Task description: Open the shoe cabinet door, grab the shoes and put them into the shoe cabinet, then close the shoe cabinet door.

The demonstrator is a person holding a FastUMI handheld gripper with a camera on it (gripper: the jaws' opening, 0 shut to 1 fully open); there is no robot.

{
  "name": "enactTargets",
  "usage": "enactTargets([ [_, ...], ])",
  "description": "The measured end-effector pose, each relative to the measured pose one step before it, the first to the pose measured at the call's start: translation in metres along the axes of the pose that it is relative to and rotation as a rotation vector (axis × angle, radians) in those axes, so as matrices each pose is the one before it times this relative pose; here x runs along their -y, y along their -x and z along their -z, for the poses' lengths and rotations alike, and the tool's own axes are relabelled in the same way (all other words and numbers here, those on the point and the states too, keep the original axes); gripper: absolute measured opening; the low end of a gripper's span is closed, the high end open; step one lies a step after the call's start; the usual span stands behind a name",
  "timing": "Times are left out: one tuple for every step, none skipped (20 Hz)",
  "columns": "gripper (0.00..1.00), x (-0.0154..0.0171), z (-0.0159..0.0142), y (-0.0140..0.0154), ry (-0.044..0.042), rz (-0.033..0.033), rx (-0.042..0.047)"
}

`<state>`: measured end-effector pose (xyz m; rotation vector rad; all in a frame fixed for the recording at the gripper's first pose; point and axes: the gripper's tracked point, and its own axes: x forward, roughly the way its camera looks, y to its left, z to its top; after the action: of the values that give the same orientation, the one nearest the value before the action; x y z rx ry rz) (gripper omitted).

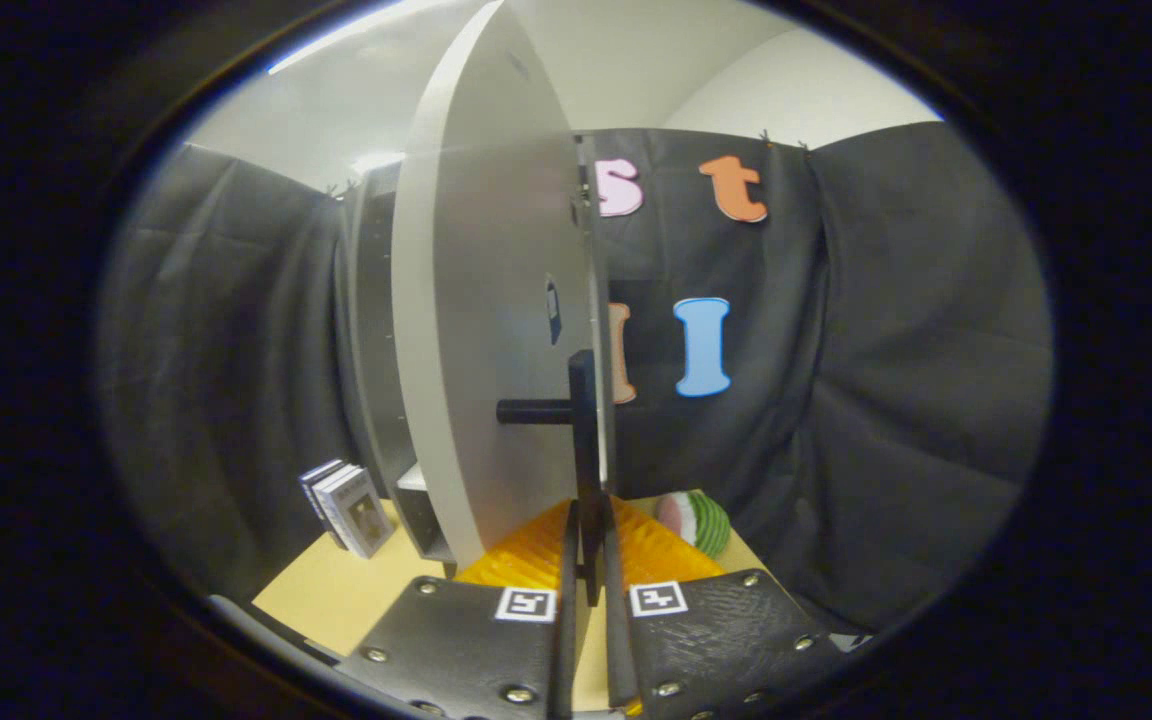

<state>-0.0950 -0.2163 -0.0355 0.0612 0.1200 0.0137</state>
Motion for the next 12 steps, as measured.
enactTargets([
  [0.12,0.00915,-0.00153,-0.00085,-0.00178,0.01012,0.00958],
  [0.12,0.00749,-0.00380,-0.00185,0.00266,0.00133,0.00579],
  [0.12,0.00568,-0.00059,-0.00123,-0.00370,-0.01107,0.00021],
  [0.12,0.00354,0.00170,0.00026,0.00243,-0.00654,-0.00109],
  [0.12,0.00220,-0.00020,-0.00041,0.00353,-0.00638,0.00229],
  [0.12,0.00231,0.00060,0.00037,0.00141,-0.00902,-0.00144],
  [0.12,0.00444,-0.00054,-0.00169,0.00154,-0.00624,0.00041],
  [0.12,0.00578,-0.00030,-0.00131,0.00072,-0.00649,-0.00343],
  [0.12,0.00473,-0.00049,0.00031,-0.00471,-0.00821,-0.00288],
  [0.12,0.00245,-0.00057,-0.00097,-0.00481,-0.00845,-0.00174],
  [0.12,0.00289,-0.00064,-0.00073,-0.00088,-0.00819,-0.00252],
  [0.12,0.00220,0.00040,0.00003,0.00420,-0.00813,0.00012],
])
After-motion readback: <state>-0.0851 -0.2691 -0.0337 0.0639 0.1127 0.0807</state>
